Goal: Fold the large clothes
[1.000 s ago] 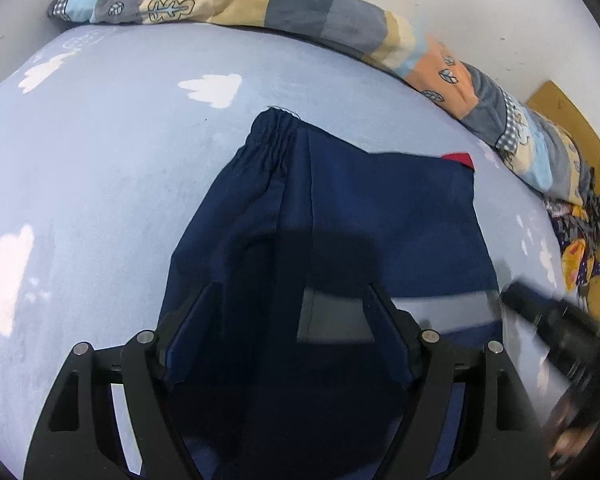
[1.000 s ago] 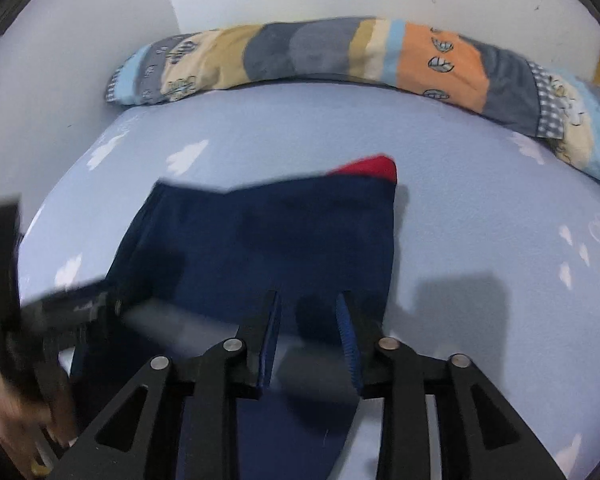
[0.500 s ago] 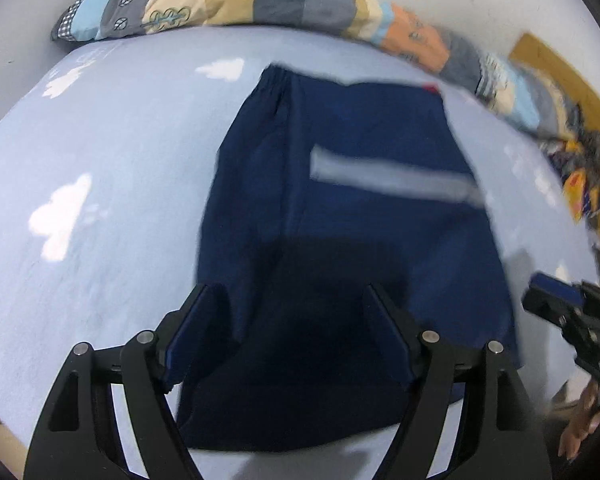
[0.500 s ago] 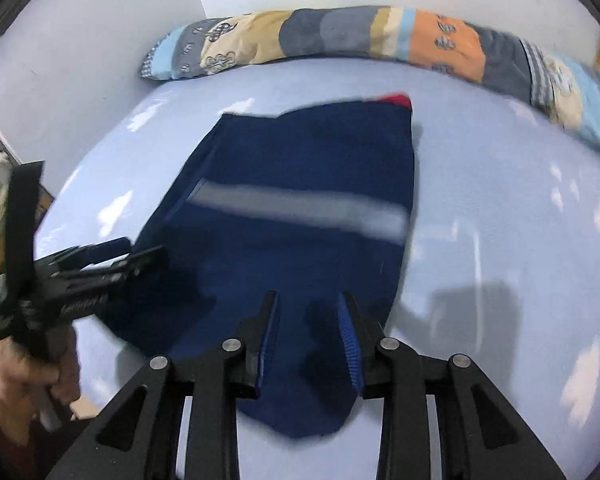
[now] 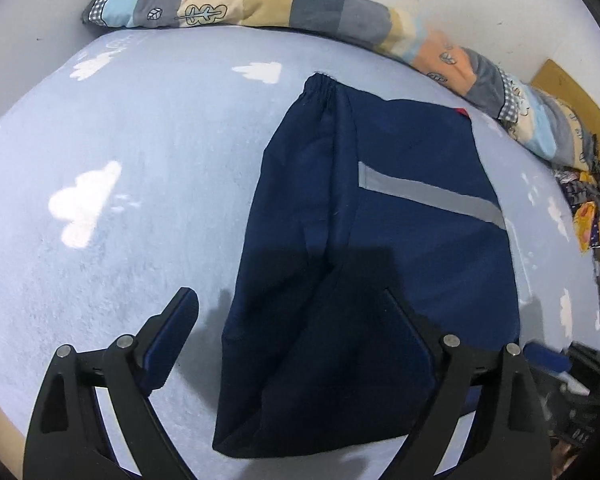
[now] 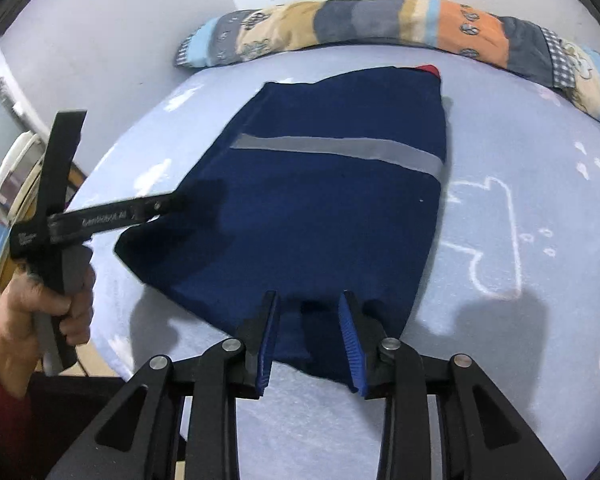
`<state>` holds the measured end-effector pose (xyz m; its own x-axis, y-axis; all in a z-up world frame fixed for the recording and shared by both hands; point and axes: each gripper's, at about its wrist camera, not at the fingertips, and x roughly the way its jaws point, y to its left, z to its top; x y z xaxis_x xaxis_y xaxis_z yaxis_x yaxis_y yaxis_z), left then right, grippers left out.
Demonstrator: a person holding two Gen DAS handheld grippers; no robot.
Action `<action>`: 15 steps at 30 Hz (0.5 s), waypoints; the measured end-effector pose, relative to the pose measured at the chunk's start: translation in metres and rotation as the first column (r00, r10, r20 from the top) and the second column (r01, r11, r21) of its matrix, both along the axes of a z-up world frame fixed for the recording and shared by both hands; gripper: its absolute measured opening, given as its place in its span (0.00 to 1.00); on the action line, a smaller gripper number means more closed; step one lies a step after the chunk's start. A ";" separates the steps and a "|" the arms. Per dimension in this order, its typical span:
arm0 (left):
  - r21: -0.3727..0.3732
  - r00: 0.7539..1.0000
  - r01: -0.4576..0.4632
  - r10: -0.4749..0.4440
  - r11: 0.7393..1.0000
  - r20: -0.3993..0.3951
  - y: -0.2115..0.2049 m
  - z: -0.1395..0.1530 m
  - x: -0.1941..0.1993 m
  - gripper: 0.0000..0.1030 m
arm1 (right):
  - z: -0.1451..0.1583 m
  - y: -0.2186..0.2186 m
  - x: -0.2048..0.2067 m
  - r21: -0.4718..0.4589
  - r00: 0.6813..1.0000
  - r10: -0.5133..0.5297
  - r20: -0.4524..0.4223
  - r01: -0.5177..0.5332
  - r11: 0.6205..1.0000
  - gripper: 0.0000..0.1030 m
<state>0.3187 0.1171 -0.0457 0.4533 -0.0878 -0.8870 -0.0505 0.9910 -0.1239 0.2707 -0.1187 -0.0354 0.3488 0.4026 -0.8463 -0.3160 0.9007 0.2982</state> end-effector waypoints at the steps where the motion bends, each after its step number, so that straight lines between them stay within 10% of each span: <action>1: 0.018 1.000 -0.001 0.001 1.000 -0.017 -0.001 -0.005 0.002 0.90 | -0.009 0.002 0.001 0.000 0.999 -0.001 -0.039 0.001 1.000 0.33; 4: 0.073 0.993 0.016 -0.008 0.997 -0.115 -0.008 -0.030 0.010 0.90 | -0.022 0.014 -0.001 -0.075 0.999 0.013 -0.051 -0.017 0.997 0.34; 15: 0.117 0.990 0.105 -0.115 0.988 0.078 -0.044 0.000 0.007 0.89 | 0.020 0.035 -0.018 -0.291 0.971 0.046 0.233 0.024 0.957 0.32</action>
